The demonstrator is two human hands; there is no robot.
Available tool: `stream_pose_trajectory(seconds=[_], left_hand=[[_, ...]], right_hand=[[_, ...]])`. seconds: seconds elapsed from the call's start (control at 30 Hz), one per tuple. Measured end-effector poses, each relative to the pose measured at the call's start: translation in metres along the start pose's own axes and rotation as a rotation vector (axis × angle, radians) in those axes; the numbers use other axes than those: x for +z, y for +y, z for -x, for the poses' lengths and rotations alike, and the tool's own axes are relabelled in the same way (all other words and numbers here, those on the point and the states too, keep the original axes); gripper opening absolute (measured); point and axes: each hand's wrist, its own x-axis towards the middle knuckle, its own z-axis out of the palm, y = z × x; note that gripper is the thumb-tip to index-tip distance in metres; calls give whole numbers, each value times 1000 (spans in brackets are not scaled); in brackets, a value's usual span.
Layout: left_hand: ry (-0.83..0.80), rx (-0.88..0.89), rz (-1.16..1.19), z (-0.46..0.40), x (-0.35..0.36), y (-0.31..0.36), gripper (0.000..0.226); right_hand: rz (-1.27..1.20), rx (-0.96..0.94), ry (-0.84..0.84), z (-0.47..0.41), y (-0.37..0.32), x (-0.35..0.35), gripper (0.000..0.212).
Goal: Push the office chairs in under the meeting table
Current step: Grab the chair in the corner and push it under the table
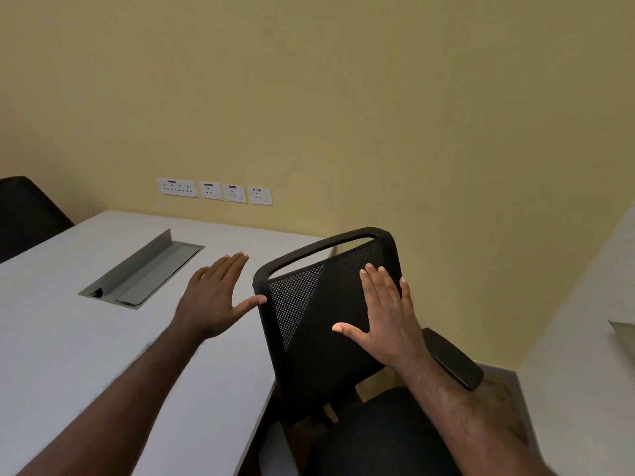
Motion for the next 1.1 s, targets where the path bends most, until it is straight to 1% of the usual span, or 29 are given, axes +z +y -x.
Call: stream_pose_trajectory(seconds=[0.13, 0.27, 0.47, 0.53, 0.67, 0.77, 0.9, 1.07, 1.1], left_hand=[[-13, 89, 62, -56, 18, -20, 78], [-48, 160, 125, -109, 42, -41, 69], [-112, 125, 222, -147, 91, -66, 57], [-137, 114, 247, -153, 106, -71, 56], [-155, 154, 279, -171, 124, -81, 55], [-204, 244, 260, -202, 132, -88, 53], [-257, 371, 168, -254, 142, -83, 54], [-303, 667, 41, -300, 164, -50, 45], [-304, 733, 10, -306, 168, -42, 49]], right_hand=[[12, 21, -42, -33, -15, 23, 107], [7, 26, -59, -70, -36, 45, 107], [-33, 46, -76, -121, -66, 89, 107], [-82, 118, -60, -138, -72, 101, 107], [-198, 344, 8, -176, -79, 115, 103], [-248, 455, 13, -195, -98, 127, 101], [-302, 565, -16, -208, -139, 149, 108], [-286, 726, -98, -230, -169, 166, 124], [-291, 746, -108, -233, -172, 168, 127]])
